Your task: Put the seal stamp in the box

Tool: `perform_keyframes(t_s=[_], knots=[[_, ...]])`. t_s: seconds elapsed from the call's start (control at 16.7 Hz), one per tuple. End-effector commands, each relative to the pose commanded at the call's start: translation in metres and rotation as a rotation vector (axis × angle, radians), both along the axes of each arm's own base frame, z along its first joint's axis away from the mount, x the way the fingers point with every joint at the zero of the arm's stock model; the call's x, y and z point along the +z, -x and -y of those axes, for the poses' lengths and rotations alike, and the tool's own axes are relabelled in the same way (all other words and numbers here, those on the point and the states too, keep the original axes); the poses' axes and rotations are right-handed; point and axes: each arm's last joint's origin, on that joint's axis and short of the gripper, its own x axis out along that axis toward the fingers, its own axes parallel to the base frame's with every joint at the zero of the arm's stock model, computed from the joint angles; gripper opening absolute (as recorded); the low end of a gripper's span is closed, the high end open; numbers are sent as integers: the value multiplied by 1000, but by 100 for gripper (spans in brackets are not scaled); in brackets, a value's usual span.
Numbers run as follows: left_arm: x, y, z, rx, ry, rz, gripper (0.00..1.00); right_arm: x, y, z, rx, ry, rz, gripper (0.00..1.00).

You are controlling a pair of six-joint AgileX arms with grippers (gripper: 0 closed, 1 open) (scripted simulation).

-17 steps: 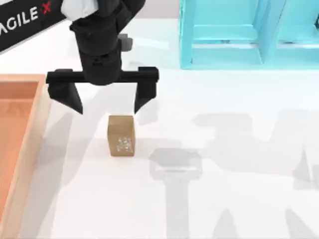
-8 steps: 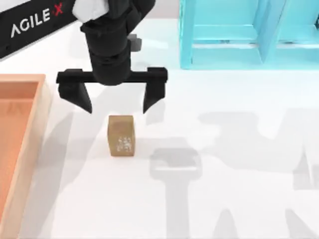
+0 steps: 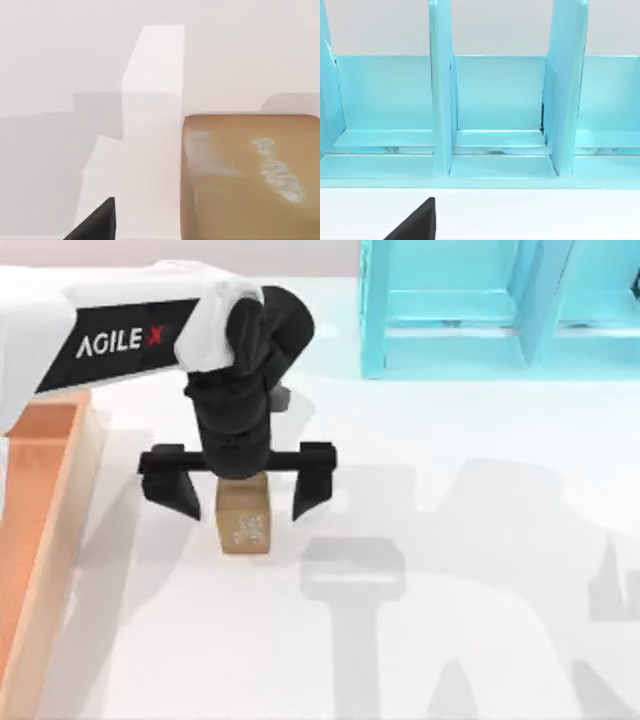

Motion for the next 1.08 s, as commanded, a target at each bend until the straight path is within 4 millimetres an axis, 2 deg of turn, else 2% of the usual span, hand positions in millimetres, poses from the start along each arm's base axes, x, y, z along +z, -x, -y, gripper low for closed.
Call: perform_keyframes(t_s=[0.12, 0.3, 1.08], knots=[[-8, 2, -1, 0, -2, -4, 100, 0, 0, 0, 0, 0, 0, 100], [-8, 2, -1, 0, -2, -4, 100, 0, 0, 0, 0, 0, 0, 100], [-8, 2, -1, 0, -2, -4, 2, 0, 0, 0, 0, 0, 0, 100]])
